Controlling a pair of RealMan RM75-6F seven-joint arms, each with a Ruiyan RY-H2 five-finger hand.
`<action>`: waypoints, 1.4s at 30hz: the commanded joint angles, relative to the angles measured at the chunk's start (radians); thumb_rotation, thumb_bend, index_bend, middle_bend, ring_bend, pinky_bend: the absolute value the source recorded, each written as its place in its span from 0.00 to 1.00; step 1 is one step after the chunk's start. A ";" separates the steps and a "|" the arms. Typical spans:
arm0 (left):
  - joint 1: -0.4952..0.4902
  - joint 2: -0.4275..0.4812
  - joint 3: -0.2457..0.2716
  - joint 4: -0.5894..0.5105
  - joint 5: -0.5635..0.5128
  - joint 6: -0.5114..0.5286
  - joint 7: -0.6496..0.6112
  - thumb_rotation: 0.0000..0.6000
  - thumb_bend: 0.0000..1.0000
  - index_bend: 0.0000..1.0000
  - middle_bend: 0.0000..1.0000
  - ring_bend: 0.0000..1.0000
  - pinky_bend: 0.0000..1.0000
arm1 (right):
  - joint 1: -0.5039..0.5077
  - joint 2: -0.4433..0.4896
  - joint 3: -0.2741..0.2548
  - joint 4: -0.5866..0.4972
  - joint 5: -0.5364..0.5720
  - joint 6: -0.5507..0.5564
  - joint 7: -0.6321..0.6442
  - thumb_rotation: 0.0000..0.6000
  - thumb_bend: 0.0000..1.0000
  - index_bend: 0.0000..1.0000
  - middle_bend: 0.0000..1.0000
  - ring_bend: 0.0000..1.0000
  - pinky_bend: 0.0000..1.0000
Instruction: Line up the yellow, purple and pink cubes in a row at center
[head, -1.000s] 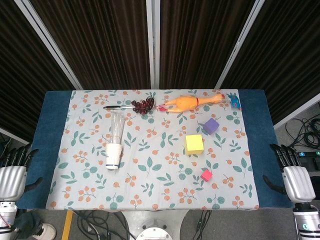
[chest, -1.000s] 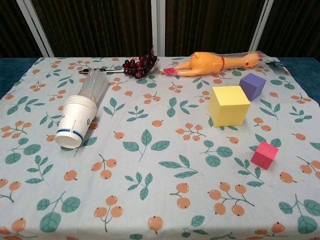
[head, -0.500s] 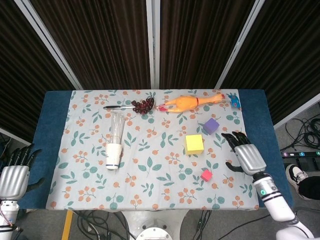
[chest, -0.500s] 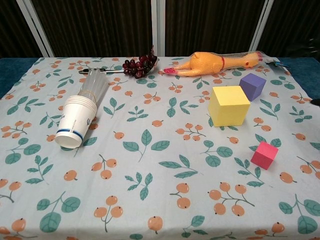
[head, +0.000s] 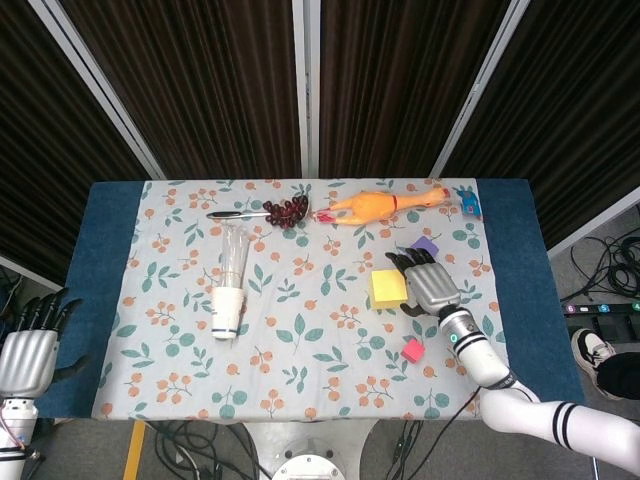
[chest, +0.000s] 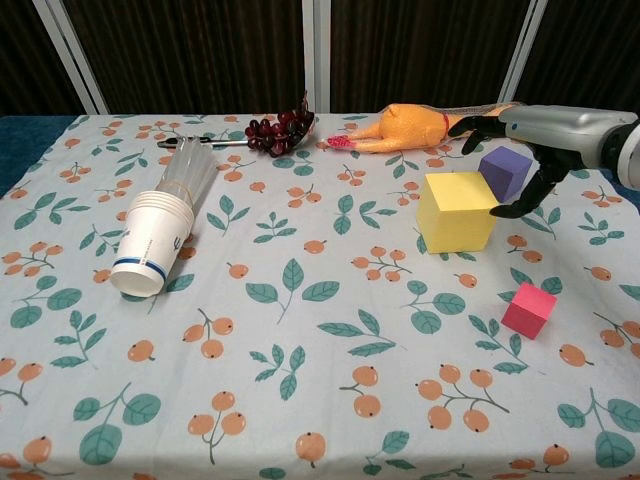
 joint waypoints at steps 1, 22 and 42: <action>-0.001 -0.001 -0.001 0.002 0.000 -0.001 -0.001 1.00 0.20 0.23 0.16 0.10 0.10 | 0.029 -0.033 -0.010 0.034 0.053 -0.012 -0.025 1.00 0.16 0.11 0.14 0.00 0.00; -0.001 -0.004 -0.001 0.018 -0.005 -0.006 -0.013 1.00 0.20 0.23 0.16 0.10 0.10 | 0.080 -0.097 -0.042 0.101 0.110 0.026 -0.011 1.00 0.19 0.33 0.36 0.11 0.00; 0.021 0.003 0.009 0.039 0.004 0.022 -0.036 1.00 0.20 0.23 0.16 0.10 0.10 | 0.310 -0.269 0.067 0.079 0.334 0.055 -0.153 1.00 0.18 0.33 0.36 0.11 0.00</action>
